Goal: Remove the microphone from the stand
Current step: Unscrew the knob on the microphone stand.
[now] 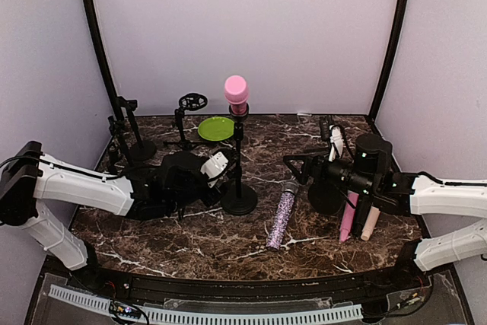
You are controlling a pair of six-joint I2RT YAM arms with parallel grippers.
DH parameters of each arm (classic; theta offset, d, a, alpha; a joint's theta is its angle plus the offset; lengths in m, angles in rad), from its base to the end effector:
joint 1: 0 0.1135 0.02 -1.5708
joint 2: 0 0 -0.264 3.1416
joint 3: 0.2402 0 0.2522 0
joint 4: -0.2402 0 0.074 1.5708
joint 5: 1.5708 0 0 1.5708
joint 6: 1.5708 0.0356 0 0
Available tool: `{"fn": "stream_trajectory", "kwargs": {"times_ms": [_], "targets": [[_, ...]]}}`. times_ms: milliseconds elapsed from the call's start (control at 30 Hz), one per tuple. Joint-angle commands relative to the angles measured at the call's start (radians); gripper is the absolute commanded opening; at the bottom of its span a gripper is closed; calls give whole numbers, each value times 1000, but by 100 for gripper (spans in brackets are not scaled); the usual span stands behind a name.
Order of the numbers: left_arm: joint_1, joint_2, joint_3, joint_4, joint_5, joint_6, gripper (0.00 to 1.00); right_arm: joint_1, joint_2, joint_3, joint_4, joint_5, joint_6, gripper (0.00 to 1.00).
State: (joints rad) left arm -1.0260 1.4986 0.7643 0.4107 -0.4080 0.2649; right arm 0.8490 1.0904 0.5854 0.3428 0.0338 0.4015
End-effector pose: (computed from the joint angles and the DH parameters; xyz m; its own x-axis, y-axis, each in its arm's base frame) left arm 0.1801 -0.2699 0.2233 -0.0045 0.4712 -0.8820 0.6126 0.6984 0.3700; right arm 0.1658 0.1865 0.2639 -0.3828 0.1563 -0.9105 -0.6285 0.6783 0.3807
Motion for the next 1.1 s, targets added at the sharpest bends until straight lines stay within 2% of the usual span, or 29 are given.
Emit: {"fn": "stream_trajectory", "kwargs": {"times_ms": [0, 367, 667, 1067], "targets": [[-6, 13, 32, 30, 41, 92, 62, 7, 2, 29, 26, 13, -2, 87], [-6, 55, 65, 17, 40, 111, 63, 8, 14, 39, 25, 13, -3, 86], [-6, 84, 82, 4, -23, 104, 48, 7, 14, 37, 25, 17, -4, 87], [-7, 73, 71, 9, -24, 64, 31, 7, 17, 39, 24, 18, -6, 87]]}}
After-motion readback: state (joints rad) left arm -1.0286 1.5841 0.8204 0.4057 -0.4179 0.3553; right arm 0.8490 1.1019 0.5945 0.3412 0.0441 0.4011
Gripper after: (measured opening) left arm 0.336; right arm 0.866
